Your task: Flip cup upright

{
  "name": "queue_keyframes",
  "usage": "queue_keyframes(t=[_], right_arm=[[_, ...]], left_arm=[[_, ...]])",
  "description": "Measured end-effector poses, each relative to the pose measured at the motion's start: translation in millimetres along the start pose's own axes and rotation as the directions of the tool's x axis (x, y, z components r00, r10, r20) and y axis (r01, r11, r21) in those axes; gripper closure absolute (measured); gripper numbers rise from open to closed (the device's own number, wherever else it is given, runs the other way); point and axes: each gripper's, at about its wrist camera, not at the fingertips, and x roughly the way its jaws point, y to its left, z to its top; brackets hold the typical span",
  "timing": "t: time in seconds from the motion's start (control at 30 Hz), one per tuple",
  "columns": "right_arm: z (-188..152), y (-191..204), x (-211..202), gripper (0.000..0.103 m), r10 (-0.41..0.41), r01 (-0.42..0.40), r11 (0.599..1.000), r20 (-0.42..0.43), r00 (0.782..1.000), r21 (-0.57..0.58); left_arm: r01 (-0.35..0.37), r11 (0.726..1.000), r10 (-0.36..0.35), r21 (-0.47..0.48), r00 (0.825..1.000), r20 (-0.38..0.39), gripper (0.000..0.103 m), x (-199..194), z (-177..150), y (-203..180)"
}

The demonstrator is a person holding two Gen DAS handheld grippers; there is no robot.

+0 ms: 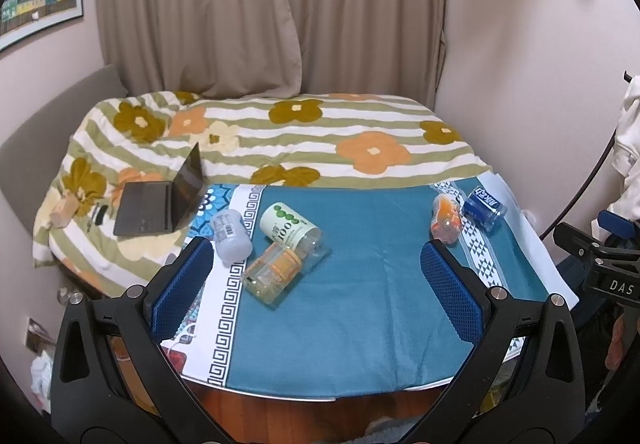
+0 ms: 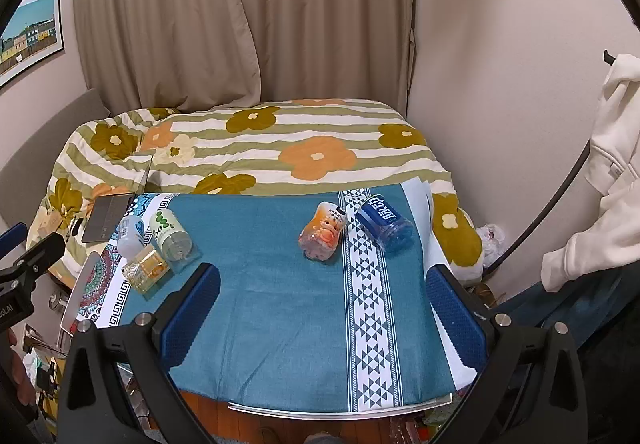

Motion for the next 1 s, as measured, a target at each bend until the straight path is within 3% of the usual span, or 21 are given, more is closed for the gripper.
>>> queue_keyframes(t=[1.0], right_arm=[[-0.9, -2.9, -1.9, 0.000, -0.002, 0.002, 1.000, 0.005, 1.000, 0.003]], left_arm=[[-0.008, 1.000, 0.008, 0.000, 1.000, -0.001, 0.000, -7.3, -6.8, -0.2]])
